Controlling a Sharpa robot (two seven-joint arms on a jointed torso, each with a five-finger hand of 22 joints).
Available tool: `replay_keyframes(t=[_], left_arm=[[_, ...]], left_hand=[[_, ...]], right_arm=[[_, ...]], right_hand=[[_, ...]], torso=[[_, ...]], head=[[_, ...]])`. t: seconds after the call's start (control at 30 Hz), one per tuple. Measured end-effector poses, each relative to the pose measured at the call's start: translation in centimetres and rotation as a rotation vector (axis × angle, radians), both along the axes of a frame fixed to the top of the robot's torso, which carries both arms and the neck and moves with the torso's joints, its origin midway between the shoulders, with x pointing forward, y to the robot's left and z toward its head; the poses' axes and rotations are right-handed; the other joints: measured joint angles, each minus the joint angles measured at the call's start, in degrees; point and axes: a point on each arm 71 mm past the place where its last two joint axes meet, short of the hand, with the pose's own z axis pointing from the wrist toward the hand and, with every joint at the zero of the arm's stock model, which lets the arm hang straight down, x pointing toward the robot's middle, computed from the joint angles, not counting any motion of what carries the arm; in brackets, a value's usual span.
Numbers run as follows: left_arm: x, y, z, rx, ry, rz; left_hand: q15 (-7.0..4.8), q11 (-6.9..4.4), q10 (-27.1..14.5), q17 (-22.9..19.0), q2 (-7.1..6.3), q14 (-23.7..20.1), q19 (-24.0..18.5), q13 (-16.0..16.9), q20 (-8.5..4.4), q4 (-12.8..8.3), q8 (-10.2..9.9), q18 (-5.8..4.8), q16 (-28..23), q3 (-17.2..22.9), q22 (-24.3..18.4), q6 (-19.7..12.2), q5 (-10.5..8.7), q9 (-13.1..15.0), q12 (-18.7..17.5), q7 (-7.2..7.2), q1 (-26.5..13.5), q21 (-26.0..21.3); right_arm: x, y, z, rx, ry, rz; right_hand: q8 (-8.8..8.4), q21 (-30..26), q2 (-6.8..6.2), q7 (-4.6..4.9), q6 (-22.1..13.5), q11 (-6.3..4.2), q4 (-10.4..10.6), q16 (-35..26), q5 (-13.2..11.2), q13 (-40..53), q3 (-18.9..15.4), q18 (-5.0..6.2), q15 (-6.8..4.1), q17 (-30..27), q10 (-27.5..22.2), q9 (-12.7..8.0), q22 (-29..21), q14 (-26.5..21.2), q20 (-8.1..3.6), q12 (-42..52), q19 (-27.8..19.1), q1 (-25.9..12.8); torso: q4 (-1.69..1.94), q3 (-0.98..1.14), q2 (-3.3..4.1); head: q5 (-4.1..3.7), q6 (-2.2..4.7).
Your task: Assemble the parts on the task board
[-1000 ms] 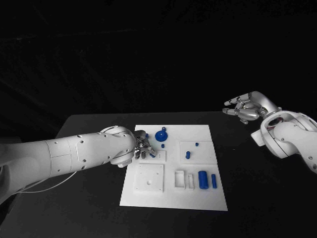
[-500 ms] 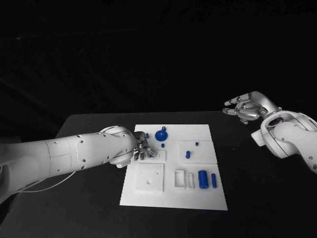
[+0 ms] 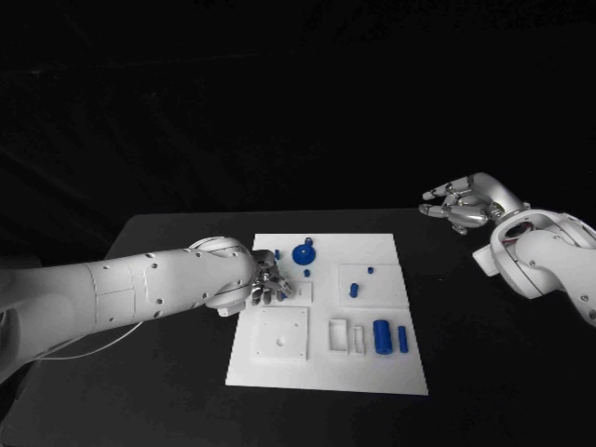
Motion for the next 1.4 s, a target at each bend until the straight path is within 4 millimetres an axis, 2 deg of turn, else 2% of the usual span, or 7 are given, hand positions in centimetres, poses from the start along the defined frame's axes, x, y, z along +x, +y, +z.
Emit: replay_keyframes(t=[0.23, 0.63, 0.7, 0.8, 0.97, 1.2, 1.4], left_arm=[[0.0, 0.0, 0.0, 0.001, 0.001, 0.000], [-0.1, -0.1, 0.0, -0.002, -0.002, 0.000], [-0.1, -0.1, 0.0, -0.003, -0.002, -0.001], [-0.1, -0.1, 0.2, -0.003, -0.004, -0.002], [0.3, -0.2, 0.8, 0.001, -0.009, -0.001], [0.9, -0.3, 1.3, 0.014, 0.004, 0.003], [1.2, -0.5, 1.3, 0.026, 0.030, -0.002]], left_hand=[[0.02, 0.29, 0.28, -0.11, 0.38, -0.01, 0.00, -0.03, 0.00, 0.08, 0.01, 0.00, 0.00, 0.39, -0.01, 0.01, -0.03, -0.17, 0.00, -0.01, -0.36, 0.00], [-0.06, 0.29, 0.29, -0.63, 0.37, -0.13, 0.00, -0.63, 0.00, -0.03, -0.01, 0.00, 0.00, 0.49, -0.01, 0.07, -1.08, -0.29, -0.21, -0.07, -0.34, -0.15], [-0.01, 0.29, 0.29, -0.74, 0.06, -0.23, 0.00, -0.82, 0.00, -0.06, -0.01, 0.00, -0.22, 0.53, -0.01, 0.07, -1.40, -0.33, -0.22, -0.07, -0.02, -0.35], [0.00, 0.30, 0.29, -0.80, -0.75, -0.24, 0.00, -1.00, 0.00, 0.06, -0.01, 0.00, -0.22, 0.41, -0.02, 0.09, -2.82, -0.31, -0.22, -0.09, 1.16, -0.35], [0.01, 0.31, 0.31, -0.95, -0.88, -0.24, 0.00, -1.32, 0.00, 1.24, -0.14, 0.00, -0.52, -0.77, -0.02, 0.12, -6.82, -0.17, -0.53, -0.12, 3.31, -0.58], [0.02, 0.41, 0.41, -1.02, -0.82, -0.24, 0.00, -1.55, 0.00, 1.99, -0.51, 0.00, -0.73, -1.86, -0.02, 0.19, -8.91, -0.19, -0.71, -0.18, 4.93, -1.04], [0.03, 0.41, 0.41, -1.07, -0.66, -0.24, 0.00, -1.74, 0.00, 2.30, -0.54, 0.00, -0.73, -2.17, -0.03, 0.19, -9.92, -0.19, -0.85, -0.19, 5.54, -1.28]], right_arm=[[0.0, 0.0, 0.0, 0.000, 0.001, 0.000], [0.0, 0.0, -0.2, 0.000, 0.005, 0.000], [0.0, 0.0, -0.2, -0.001, 0.005, 0.000], [0.0, 0.0, -0.3, -0.001, 0.006, 0.000], [0.0, 0.0, -0.3, -0.001, 0.009, 0.002], [0.0, 0.1, -0.4, -0.002, 0.015, 0.004], [0.0, 0.2, -0.6, -0.002, 0.020, 0.007]], right_hand=[[0.00, 0.00, 0.00, 0.00, 0.00, 0.00, 0.00, 0.00, 0.00, 0.00, 0.00, -0.01, 0.00, 0.00, 0.00, 0.00, 0.00, 0.00, 0.00, 0.00, 0.00, 0.00], [0.00, 0.00, -0.01, 0.00, 0.00, 0.01, 0.24, 0.00, 0.19, 0.00, 0.24, 0.00, 0.00, -0.01, 0.01, 0.00, -0.01, 0.00, 0.00, 0.00, 0.00, 0.01], [0.00, 0.00, -0.01, 0.00, 0.00, 0.01, 0.24, 0.00, 0.19, 0.00, 0.24, 0.00, 0.00, -0.01, 0.00, 0.00, -0.01, 0.00, 0.00, 0.00, 0.00, 0.01], [0.00, 0.00, -0.01, 0.00, 0.00, 0.01, 0.24, 0.00, 0.18, 0.00, 0.24, 0.00, 0.00, -0.01, 0.01, 0.00, -0.01, 0.00, 0.00, 0.00, 0.00, 0.01], [0.00, 0.00, -0.01, 0.00, 0.00, 0.01, 0.24, 0.00, 0.45, 0.00, 0.24, 0.00, 0.00, -0.01, 0.01, 0.00, -0.01, 0.00, 0.00, 0.00, 0.00, 0.01], [0.00, 0.00, -0.01, 0.00, 0.00, 0.03, 0.42, 0.00, 0.45, 0.00, 0.42, 0.00, 0.00, 0.00, -0.01, 0.00, -0.01, 0.00, 0.00, 0.00, 0.00, 0.01], [0.00, 0.00, -0.01, 0.00, 0.00, 0.22, 0.42, 0.00, 0.45, 0.00, 0.42, 0.00, 0.00, 0.04, -0.20, 0.00, -0.01, 0.00, 0.00, 0.00, 0.00, 0.01]], torso=[[-0.04, -0.02, 0.01], [-0.08, -0.02, 0.03], [-0.08, -0.02, 0.02], [-0.08, -0.02, 0.01], [-0.08, 0.00, -0.01], [-0.15, 0.03, -0.01], [-0.15, 0.07, 0.01]], head=[[0.07, 0.10], [-0.14, 0.14], [-0.21, 0.14], [-0.25, 0.15], [-0.30, 0.15], [-0.31, 0.21], [-0.41, 0.25]])
